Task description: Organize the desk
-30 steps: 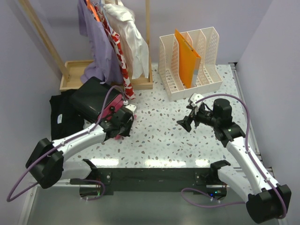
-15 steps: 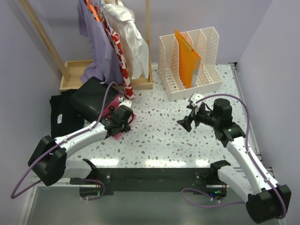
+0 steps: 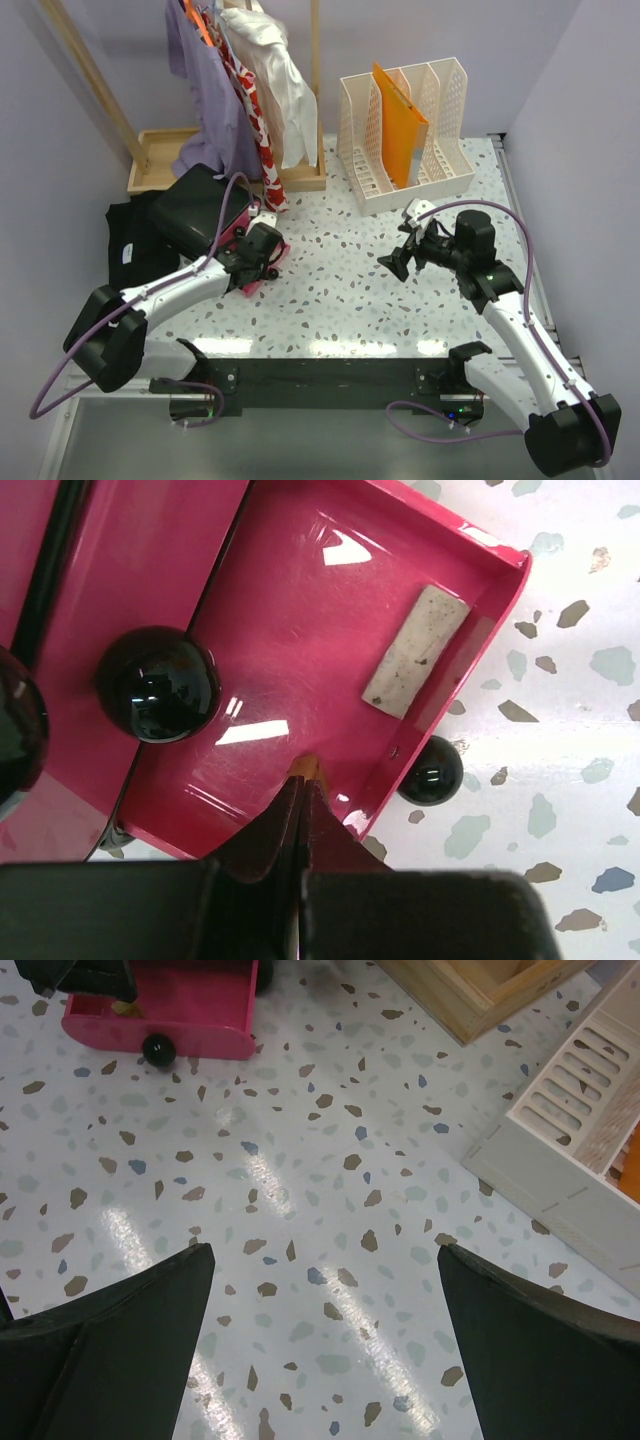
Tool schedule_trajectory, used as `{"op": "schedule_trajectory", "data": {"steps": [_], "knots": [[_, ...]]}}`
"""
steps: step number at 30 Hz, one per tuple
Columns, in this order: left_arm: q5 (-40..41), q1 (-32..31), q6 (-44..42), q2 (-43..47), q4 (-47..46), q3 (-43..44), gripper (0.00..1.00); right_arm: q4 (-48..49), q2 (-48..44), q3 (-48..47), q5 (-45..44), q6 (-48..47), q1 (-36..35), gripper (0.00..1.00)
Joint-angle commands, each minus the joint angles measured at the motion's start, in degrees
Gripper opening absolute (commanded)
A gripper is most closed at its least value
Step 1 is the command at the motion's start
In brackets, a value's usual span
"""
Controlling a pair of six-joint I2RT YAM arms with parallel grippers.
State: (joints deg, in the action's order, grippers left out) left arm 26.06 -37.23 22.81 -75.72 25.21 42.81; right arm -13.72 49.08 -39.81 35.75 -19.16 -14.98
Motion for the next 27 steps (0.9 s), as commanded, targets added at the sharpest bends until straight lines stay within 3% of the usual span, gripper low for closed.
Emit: {"op": "schedule_trajectory", "data": {"steps": [1, 5, 23, 27], "knots": [[4.1, 0.6, 5.9, -1.9, 4.2, 1.5, 0.00, 1.3, -0.7, 0.3, 1.3, -0.8, 0.3, 0.99], [6.1, 0.7, 10.5, -1.4, 6.8, 0.9, 0.00, 1.3, -0.8, 0.3, 1.3, -0.8, 0.3, 0.99], [5.8, 1.8, 13.8, 5.6, 8.5, -1.6, 0.00, 1.3, -1.2, 0.2, 1.8, -0.6, 0.4, 0.99], [0.2, 1.8, 10.3, 10.8, 6.4, 0.3, 0.00, 1.2, -1.1, 0.2, 1.8, -0.5, 0.4, 0.99]]}}
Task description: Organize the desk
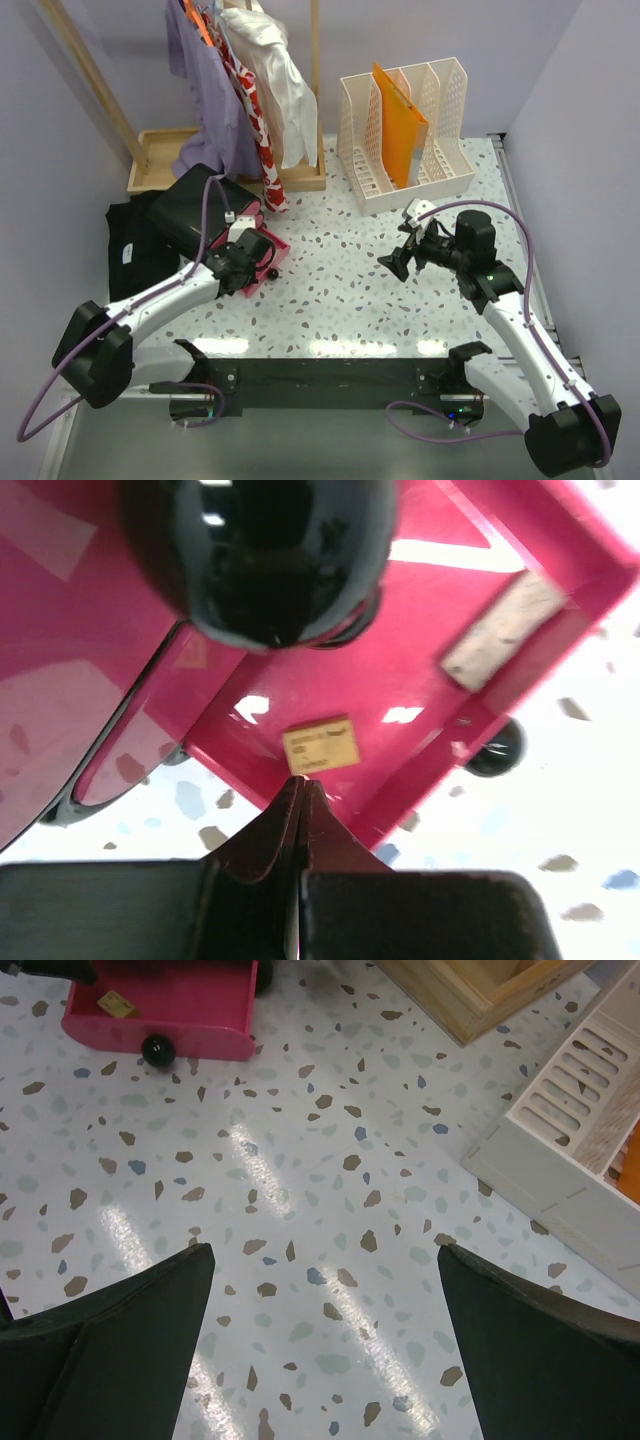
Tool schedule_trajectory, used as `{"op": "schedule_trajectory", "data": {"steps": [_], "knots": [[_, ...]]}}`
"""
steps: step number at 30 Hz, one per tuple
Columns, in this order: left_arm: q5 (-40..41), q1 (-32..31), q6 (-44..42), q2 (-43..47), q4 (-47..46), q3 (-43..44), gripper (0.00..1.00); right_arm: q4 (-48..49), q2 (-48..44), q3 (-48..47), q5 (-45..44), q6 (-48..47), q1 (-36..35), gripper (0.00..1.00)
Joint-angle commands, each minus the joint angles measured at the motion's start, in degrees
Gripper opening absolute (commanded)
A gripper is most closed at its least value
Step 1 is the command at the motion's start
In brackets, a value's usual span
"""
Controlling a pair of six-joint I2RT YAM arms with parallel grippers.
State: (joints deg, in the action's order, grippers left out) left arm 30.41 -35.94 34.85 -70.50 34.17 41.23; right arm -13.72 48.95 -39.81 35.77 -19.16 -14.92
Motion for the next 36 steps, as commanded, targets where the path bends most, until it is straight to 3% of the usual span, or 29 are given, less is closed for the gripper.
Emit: {"op": "schedule_trajectory", "data": {"steps": [1, 5, 9, 13, 20, 25, 28, 36], "knots": [[-5.9, 0.5, -4.1, 6.5, -3.2, 2.4, 0.04, 1.3, -1.0, 0.2, 1.8, -0.5, 0.3, 0.99], [-17.0, 0.4, -9.8, 8.6, -7.2, 1.8, 0.09, 1.3, -0.9, 0.2, 1.6, -0.6, 0.3, 0.99], [-29.0, 0.5, -13.8, 5.7, -10.3, 0.6, 0.04, 1.3, -0.6, 0.3, 1.8, -0.6, 0.3, 0.99], [-34.1, 0.3, -15.7, 0.7, -12.5, 0.6, 0.03, 1.3, -0.3, 0.3, 1.8, -0.5, 0.4, 0.99], [-30.6, -1.1, -17.4, -7.9, -14.0, 3.0, 0.05, 1.5, -0.3, 0.3, 1.5, -0.7, 0.4, 0.99], [-20.1, -1.1, -18.0, -13.3, -12.0, 5.1, 0.08, 1.4, -0.3, 0.3, 1.4, -0.8, 0.4, 0.99], [-12.3, -1.1, -16.1, -16.2, -9.7, 6.4, 0.22, 1.3, -0.2, 0.3, 1.3, -0.9, 0.4, 0.99], [-4.7, 0.5, -13.9, -17.4, -7.4, 8.6, 0.64, 1.1, -0.4, 0.3, 1.2, -1.0, 0.4, 0.99]]}}
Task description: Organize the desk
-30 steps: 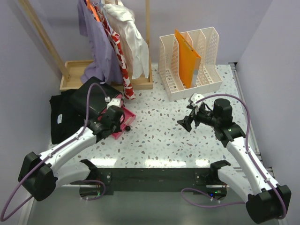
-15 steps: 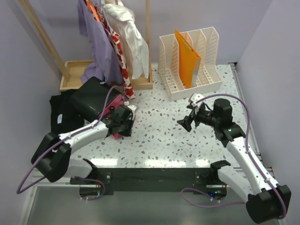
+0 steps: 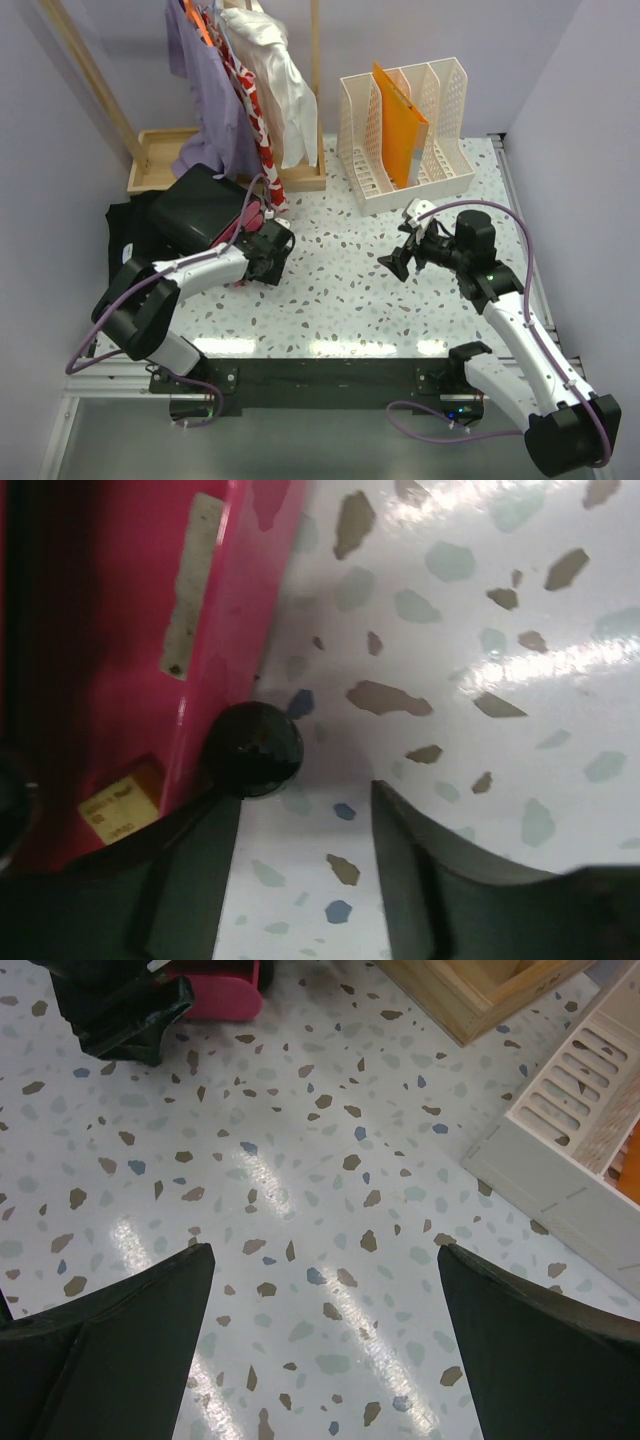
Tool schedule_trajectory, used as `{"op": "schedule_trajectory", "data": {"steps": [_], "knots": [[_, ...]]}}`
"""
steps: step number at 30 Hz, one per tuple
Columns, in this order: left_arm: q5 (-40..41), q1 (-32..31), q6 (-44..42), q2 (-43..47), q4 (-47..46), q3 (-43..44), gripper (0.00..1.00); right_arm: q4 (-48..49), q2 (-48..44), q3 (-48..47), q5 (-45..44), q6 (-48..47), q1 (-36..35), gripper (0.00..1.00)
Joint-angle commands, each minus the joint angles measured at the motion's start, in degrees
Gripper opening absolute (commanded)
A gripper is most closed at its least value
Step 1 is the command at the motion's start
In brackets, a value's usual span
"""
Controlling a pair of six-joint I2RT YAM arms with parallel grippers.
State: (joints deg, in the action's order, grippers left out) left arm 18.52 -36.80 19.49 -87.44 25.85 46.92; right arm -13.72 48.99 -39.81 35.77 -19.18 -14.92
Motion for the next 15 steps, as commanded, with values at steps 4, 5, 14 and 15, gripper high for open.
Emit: {"op": "schedule_trajectory", "data": {"steps": [4, 5, 14, 15], "knots": [[9.2, 2.0, 1.4, -1.4, 1.6, 3.7, 0.75, 1.1, -0.7, 0.2, 1.1, -0.9, 0.4, 0.99], [9.5, 2.0, 1.3, -1.6, 1.7, 3.8, 0.77, 1.1, -0.7, 0.2, 1.1, -0.9, 0.4, 0.99], [11.5, 2.3, 0.1, -1.4, 2.7, 5.4, 0.88, 1.1, -0.9, 0.1, 1.0, -0.9, 0.6, 0.99], [11.1, 2.3, -0.4, -1.1, 2.7, 5.3, 0.87, 1.1, -0.9, 0.1, 1.0, -0.9, 0.6, 0.99]]}}
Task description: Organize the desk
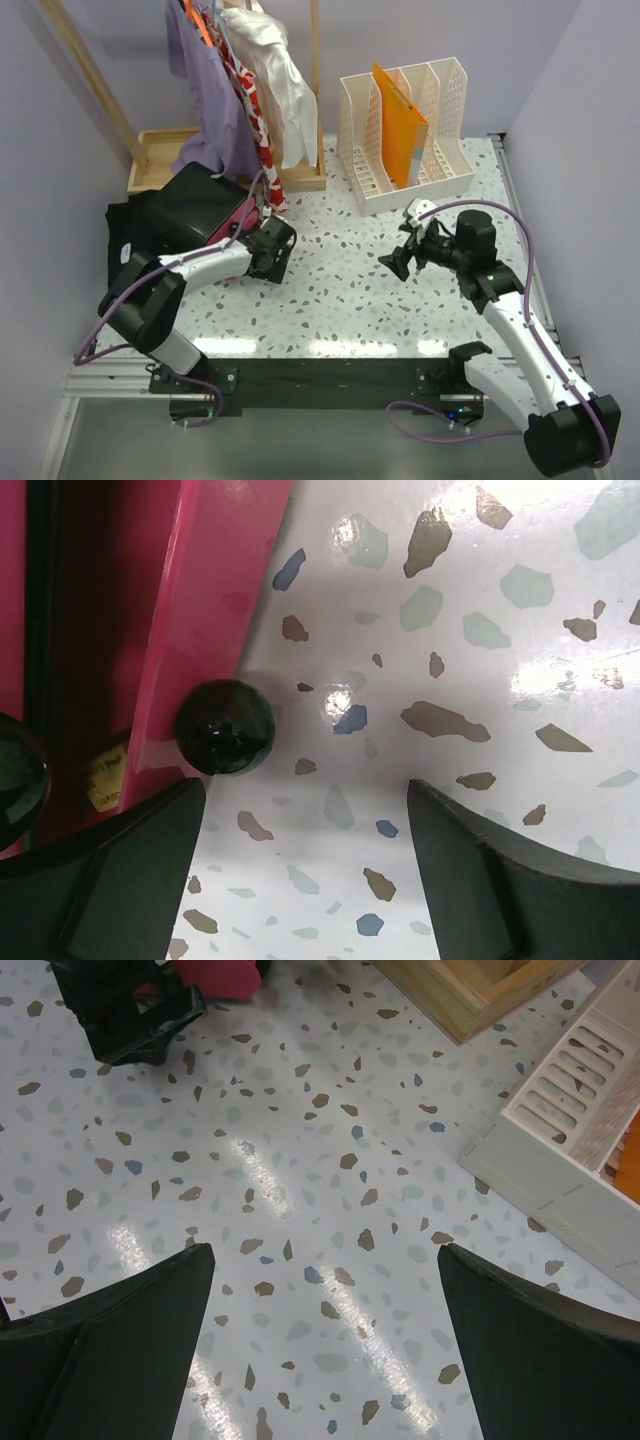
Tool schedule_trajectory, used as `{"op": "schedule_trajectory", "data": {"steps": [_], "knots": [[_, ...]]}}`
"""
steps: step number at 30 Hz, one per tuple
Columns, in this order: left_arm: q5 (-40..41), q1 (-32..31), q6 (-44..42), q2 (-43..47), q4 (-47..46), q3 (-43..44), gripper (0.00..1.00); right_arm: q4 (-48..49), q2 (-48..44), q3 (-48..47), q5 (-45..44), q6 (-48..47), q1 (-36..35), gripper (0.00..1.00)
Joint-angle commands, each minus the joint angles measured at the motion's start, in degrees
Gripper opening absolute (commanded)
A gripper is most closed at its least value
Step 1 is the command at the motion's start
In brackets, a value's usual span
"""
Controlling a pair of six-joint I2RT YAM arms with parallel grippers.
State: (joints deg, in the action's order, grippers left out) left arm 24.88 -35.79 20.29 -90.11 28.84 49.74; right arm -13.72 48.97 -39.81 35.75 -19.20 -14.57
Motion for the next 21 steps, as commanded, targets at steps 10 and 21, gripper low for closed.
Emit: {"op": "schedule_trajectory", "data": {"steps": [10, 21], "knots": [[-2.1, 1.1, -4.6, 12.8, -3.1, -1.2, 0.39, 1.1, -0.5, 0.2, 1.2, -1.0, 0.2, 0.99], [-9.6, -0.1, -9.1, 4.3, -5.4, 0.6, 0.16, 1.1, -0.5, 0.3, 1.0, -1.0, 0.3, 0.99]]}}
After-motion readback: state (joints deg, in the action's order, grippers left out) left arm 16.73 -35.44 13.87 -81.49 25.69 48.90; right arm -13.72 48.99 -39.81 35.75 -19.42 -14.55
